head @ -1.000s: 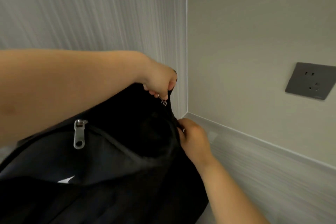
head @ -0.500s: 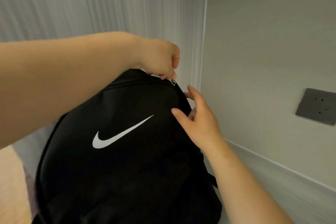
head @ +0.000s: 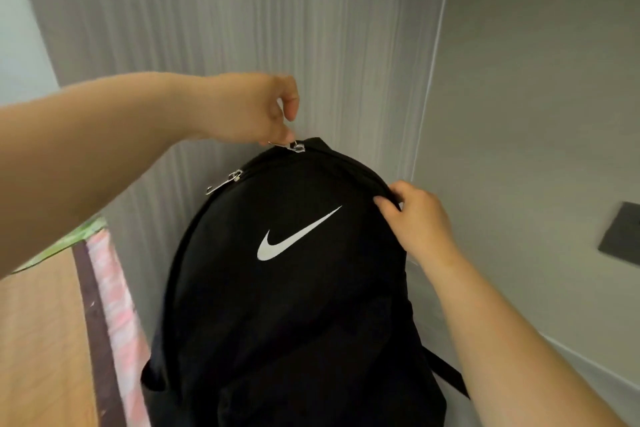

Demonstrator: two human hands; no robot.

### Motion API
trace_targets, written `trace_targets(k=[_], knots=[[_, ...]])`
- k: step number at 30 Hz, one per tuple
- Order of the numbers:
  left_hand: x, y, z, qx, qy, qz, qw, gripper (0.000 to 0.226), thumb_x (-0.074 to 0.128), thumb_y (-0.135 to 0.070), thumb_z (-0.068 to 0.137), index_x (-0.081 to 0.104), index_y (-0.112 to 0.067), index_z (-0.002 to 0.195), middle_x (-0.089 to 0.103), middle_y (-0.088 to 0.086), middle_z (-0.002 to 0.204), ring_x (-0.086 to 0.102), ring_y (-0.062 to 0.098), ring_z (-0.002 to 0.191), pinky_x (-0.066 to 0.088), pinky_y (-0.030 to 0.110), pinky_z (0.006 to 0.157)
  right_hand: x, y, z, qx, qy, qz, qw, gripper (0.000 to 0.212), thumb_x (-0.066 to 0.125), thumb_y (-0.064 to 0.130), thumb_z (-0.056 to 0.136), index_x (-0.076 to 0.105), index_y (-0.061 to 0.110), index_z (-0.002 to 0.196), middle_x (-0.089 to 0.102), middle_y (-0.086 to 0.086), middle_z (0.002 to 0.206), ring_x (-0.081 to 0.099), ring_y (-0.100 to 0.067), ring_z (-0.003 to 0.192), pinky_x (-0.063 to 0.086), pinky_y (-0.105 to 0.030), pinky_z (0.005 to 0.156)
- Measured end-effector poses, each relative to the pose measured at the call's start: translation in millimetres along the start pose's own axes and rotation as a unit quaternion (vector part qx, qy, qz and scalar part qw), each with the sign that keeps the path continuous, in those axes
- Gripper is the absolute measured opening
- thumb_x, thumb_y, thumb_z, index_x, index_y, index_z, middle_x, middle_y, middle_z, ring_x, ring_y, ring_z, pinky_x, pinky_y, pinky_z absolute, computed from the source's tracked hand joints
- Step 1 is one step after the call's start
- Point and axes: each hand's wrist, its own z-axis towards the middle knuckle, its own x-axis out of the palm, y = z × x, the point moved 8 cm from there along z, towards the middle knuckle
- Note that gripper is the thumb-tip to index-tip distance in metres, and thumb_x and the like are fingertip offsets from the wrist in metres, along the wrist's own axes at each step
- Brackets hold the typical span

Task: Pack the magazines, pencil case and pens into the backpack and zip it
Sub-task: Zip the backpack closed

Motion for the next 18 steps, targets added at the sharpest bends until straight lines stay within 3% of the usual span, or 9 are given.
trace_targets(k=[2,4,7,9,11,15,18], knots=[[-2,1,-4,0.002,-0.024,-0.008,1.000,0.028,0.061,-0.018,0.082,0.040,-0.027,0.066,0.056,-0.008,0.067,0.047,0.006,0.061,0.035,0.022,0.054,2,16,-1,-0.013,0.011,-0.010,1.000,0.039,0.054,0.029,0.087,0.045,0.017,0.123,0.060,-0.005,0.119,0.056,-0.027,0.107,0.038,-0.028,0.076],[-2,-3,-4,0.011,-0.027,-0.020,0.999,0.028,0.060,-0.018,0.083,0.039,-0.028,0.066,0.057,-0.008,0.067,0.047,0.004,0.060,0.033,0.021,0.053,2,38,-1,-0.049,0.016,-0.016,0.999,0.050,0.055,0.031,0.086,0.035,0.023,0.131,0.053,-0.003,0.130,0.054,-0.025,0.112,0.035,-0.027,0.078],[-3,-5,-9,0.024,-0.025,-0.028,0.999,0.029,0.059,-0.018,0.084,0.039,-0.029,0.067,0.057,-0.008,0.065,0.048,0.003,0.058,0.034,0.018,0.051,6,62,3,-0.099,0.027,-0.062,0.993,0.030,0.051,0.026,0.088,0.052,0.017,0.117,0.064,-0.007,0.108,0.059,-0.027,0.092,0.034,-0.024,0.064],[-5,0,-15,0.032,-0.034,-0.035,0.998,0.030,0.059,-0.016,0.083,0.038,-0.028,0.067,0.056,-0.009,0.061,0.047,0.003,0.055,0.035,0.008,0.045,2,65,5,-0.107,0.014,-0.081,0.991,0.020,0.049,0.023,0.090,0.059,0.012,0.102,0.066,-0.011,0.090,0.054,-0.026,0.075,0.031,-0.025,0.055],[-5,14,-25,0.027,-0.042,-0.058,0.997,0.030,0.060,-0.014,0.083,0.039,-0.027,0.066,0.054,-0.009,0.057,0.048,0.003,0.049,0.034,0.005,0.041,-4,58,5,-0.097,0.008,-0.079,0.992,0.018,0.049,0.021,0.089,0.062,0.010,0.097,0.066,-0.013,0.084,0.053,-0.026,0.071,0.035,-0.027,0.057],[1,60,-50,-0.005,-0.059,-0.141,0.988,0.030,0.062,-0.011,0.081,0.040,-0.026,0.066,0.060,-0.009,0.048,0.047,0.001,0.043,0.038,0.020,0.051,-5,48,1,-0.071,0.018,-0.063,0.995,0.017,0.050,0.020,0.088,0.064,0.012,0.095,0.058,-0.006,0.071,0.058,-0.031,0.074,0.039,-0.028,0.062],[6,77,-60,-0.002,-0.087,-0.181,0.980,0.032,0.062,-0.011,0.081,0.038,-0.028,0.067,0.061,-0.018,0.044,0.046,-0.004,0.039,0.035,0.026,0.055,-1,53,1,-0.074,0.021,-0.060,0.995,0.017,0.050,0.018,0.088,0.064,0.012,0.097,0.065,-0.012,0.080,0.059,-0.031,0.074,0.041,-0.029,0.063]])
